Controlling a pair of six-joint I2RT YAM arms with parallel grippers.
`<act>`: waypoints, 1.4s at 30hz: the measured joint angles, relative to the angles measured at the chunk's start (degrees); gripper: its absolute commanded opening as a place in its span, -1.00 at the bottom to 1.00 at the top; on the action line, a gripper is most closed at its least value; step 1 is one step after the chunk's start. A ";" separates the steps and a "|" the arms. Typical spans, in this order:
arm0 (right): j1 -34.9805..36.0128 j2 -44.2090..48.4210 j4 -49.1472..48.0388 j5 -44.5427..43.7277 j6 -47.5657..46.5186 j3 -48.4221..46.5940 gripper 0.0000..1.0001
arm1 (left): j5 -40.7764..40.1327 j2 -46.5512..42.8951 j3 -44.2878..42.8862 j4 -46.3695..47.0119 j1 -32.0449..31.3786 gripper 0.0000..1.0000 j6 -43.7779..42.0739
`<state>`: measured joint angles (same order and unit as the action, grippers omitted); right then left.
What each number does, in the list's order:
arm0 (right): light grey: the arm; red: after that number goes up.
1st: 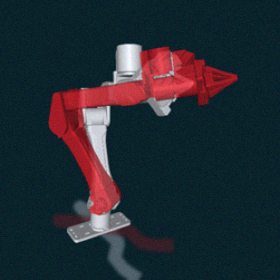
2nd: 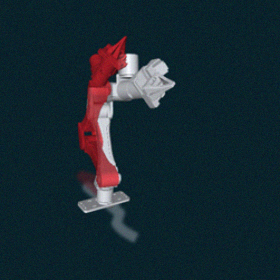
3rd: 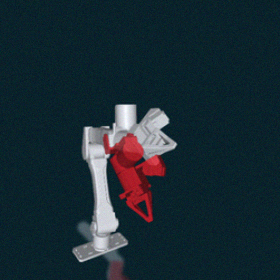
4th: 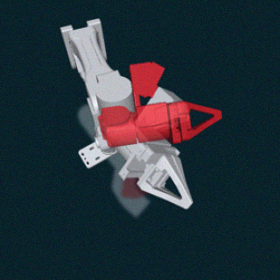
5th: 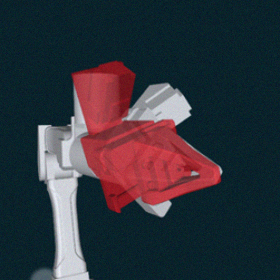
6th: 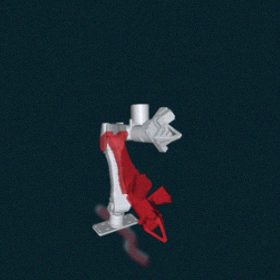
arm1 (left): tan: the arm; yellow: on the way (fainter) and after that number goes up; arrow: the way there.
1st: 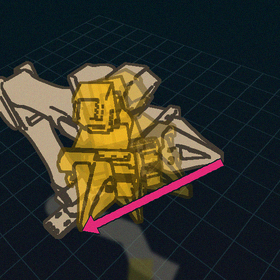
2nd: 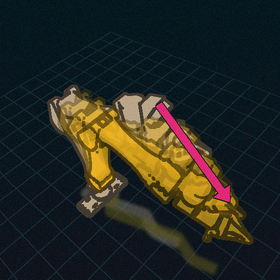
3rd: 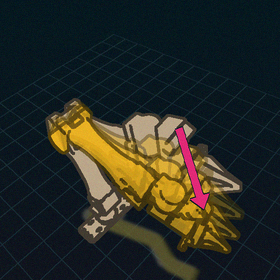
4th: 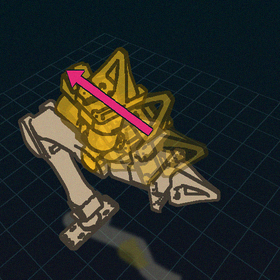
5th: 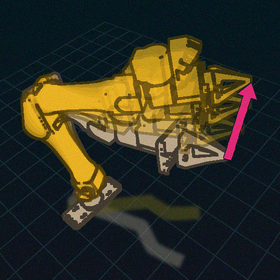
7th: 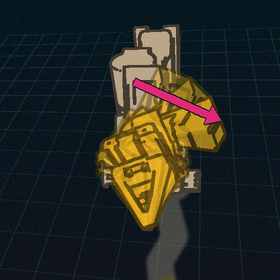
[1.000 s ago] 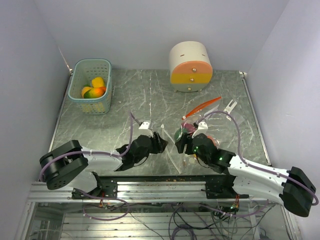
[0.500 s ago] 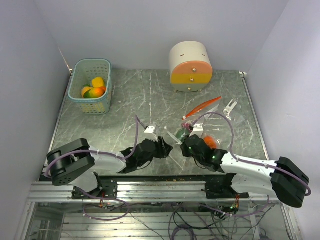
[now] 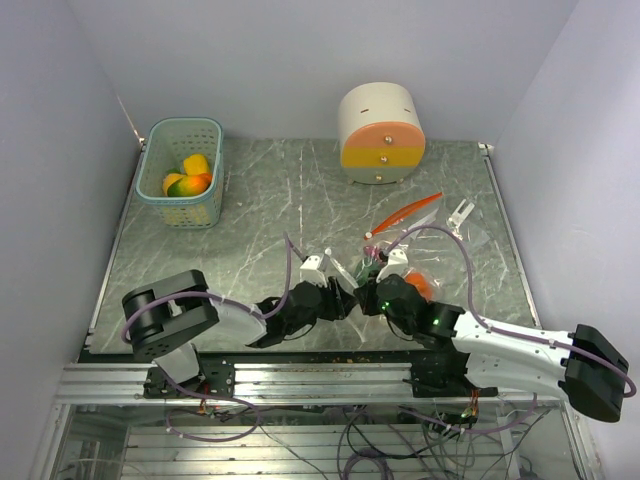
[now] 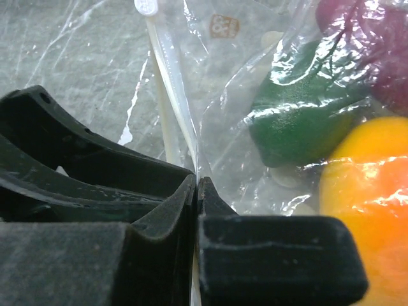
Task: Open the zip-top bag and remove the fake food
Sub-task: Pick up the fake fruit from the zipper food storage bag.
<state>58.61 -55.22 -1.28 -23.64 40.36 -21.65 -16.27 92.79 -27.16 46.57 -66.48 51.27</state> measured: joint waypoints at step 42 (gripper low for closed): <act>-16.41 -3.41 -0.61 -0.85 -6.82 -9.49 -0.84 | -6.23 8.87 5.60 20.46 -0.22 0.61 3.34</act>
<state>42.19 -58.63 -1.89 -24.49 33.54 -31.14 -22.50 101.67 -21.56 67.02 -66.70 54.61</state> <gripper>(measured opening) 0.114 0.773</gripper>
